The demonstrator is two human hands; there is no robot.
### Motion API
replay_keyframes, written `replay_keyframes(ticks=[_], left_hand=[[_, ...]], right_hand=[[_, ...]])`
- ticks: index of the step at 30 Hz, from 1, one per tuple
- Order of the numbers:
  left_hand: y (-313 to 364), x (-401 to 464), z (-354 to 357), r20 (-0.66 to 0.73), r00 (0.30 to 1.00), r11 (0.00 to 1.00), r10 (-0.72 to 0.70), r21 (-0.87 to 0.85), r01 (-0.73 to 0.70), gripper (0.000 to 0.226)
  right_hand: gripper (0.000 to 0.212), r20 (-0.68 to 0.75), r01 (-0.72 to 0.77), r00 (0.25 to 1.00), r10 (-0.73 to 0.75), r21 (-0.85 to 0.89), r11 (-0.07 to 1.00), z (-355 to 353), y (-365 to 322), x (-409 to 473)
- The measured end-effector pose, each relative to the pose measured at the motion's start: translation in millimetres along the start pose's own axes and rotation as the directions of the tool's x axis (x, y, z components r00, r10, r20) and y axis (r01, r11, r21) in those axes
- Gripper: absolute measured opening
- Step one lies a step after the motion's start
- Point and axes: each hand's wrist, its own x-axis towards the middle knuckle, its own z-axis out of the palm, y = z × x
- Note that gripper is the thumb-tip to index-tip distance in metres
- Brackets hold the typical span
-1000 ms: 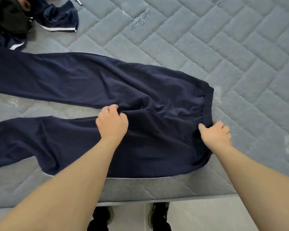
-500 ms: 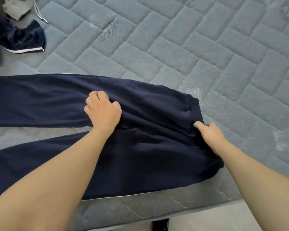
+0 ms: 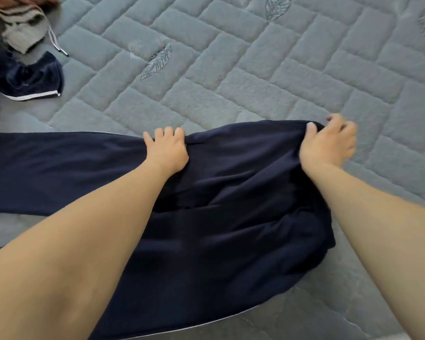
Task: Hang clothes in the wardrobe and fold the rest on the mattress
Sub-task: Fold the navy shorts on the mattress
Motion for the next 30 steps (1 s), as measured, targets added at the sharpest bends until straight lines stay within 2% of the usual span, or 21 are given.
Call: replay_keyframes(ticks=[2, 3, 4, 5, 6, 7, 8, 10, 13, 14, 16, 17, 18, 20, 21, 23, 24, 26, 28, 30], left_hand=[[4.2, 12.1, -3.9, -0.109, 0.993, 0.999, 0.034, -0.002, -0.034, 0.012], [5.4, 17.6, -4.6, -0.191, 0.981, 1.0, 0.022, -0.006, -0.024, 0.018], [5.9, 20.9, -4.2, -0.268, 0.963, 1.0, -0.001, -0.022, -0.005, 0.027], [5.1, 19.5, -2.7, -0.312, 0.95, 0.999, -0.017, -0.043, 0.004, 0.038], [2.3, 13.4, 3.2, -0.299, 0.954, 0.999, -0.003, -0.049, -0.013, 0.051], [-2.7, 3.7, 13.6, -0.231, 0.972, 0.998, 0.032, -0.036, -0.042, 0.062], [-9.6, -6.4, 26.3, -0.16, 0.985, 0.998, 0.056, -0.021, -0.061, 0.069], [-25.2, -20.4, 44.5, -0.022, 1.0, 1.0, 0.001, -0.025, -0.002, 0.078], [-31.6, -12.1, 48.2, 0.054, 0.995, 0.994, -0.08, -0.069, 0.084, 0.078], [-29.2, -6.8, 44.1, 0.035, 0.996, 0.992, -0.085, -0.091, 0.088, 0.074], [-25.8, 5.8, 33.1, -0.091, 0.994, 0.988, -0.055, -0.149, 0.041, 0.06], [-25.2, 11.7, 26.0, -0.155, 0.988, 0.988, -0.029, -0.157, 0.004, 0.055], [-26.1, 17.6, 18.0, -0.19, 0.982, 0.99, -0.006, -0.141, -0.021, 0.056], [-30.9, 25.8, -0.9, -0.148, 0.988, 0.996, 0.047, -0.066, -0.057, 0.051], [-32.7, 28.9, -13.2, -0.094, 0.993, 0.996, 0.066, -0.059, -0.072, 0.04], [-36.5, 27.3, -38.1, 0.005, 0.993, 0.985, 0.116, -0.129, -0.114, 0.017], [-39.8, 19.4, -47.8, -0.007, 0.989, 0.979, 0.148, -0.14, -0.148, 0.012], [-45.7, -10.7, -63.7, -0.145, 0.966, 0.972, 0.216, -0.066, -0.227, 0.012], [-51.8, -56.8, -67.5, -0.282, 0.904, 0.945, 0.323, 0.049, -0.322, 0.012], [-59.7, -108.8, -63.3, -0.32, 0.854, 0.911, 0.411, 0.107, -0.399, 0.011]], right_hand=[[0.052, 0.006, 0.281, 0.96, -0.281, -0.035, 0.959, 2.3, -11.0, -39.3], [0.057, 0.075, 0.45, 0.891, -0.447, -0.019, 0.893, 5.7, -12.0, -63.5], [0.061, 0.182, 0.595, 0.792, -0.583, -0.018, 0.803, 11.5, -6.4, -85.9], [0.064, 0.294, 0.697, 0.694, -0.657, -0.046, 0.715, 17.7, 4.9, -103.3], [0.067, 0.395, 0.751, 0.626, -0.672, -0.073, 0.657, 22.1, 19.2, -113.0], [0.068, 0.449, 0.757, 0.61, -0.653, -0.086, 0.648, 27.2, 34.9, -114.5], [0.069, 0.462, 0.738, 0.626, -0.629, -0.09, 0.669, 31.3, 47.6, -110.4], [0.07, 0.479, 0.727, 0.633, -0.608, -0.099, 0.679, 37.0, 60.1, -98.8], [0.067, 0.492, 0.731, 0.615, -0.617, -0.062, 0.68, 39.8, 54.9, -95.7], [0.064, 0.46, 0.702, 0.642, -0.614, -0.029, 0.712, 38.3, 48.7, -93.4], [0.061, 0.31, 0.579, 0.771, -0.557, 0.023, 0.815, 33.6, 30.3, -74.3], [0.064, 0.23, 0.509, 0.836, -0.498, 0.013, 0.861, 33.2, 20.6, -56.3], [0.074, 0.216, 0.44, 0.879, -0.425, -0.02, 0.898, 33.3, 10.5, -36.0], [0.092, 0.415, 0.365, 0.867, -0.278, -0.148, 0.919, 30.0, -6.3, -2.5], [0.091, 0.511, 0.369, 0.835, -0.204, -0.246, 0.896, 26.7, -13.2, 9.7], [0.062, 0.597, 0.458, 0.787, -0.156, -0.396, 0.796, 13.7, -24.7, 21.6], [0.041, 0.588, 0.515, 0.779, -0.216, -0.406, 0.755, 4.3, -30.6, 21.0], [0.014, 0.487, 0.607, 0.771, -0.411, -0.368, 0.704, -17.1, -36.0, 10.1], [0.019, 0.322, 0.645, 0.761, -0.563, -0.284, 0.709, -41.8, -23.2, -13.5], [0.021, 0.207, 0.685, 0.728, -0.653, -0.228, 0.692, -66.4, 3.3, -44.5]])
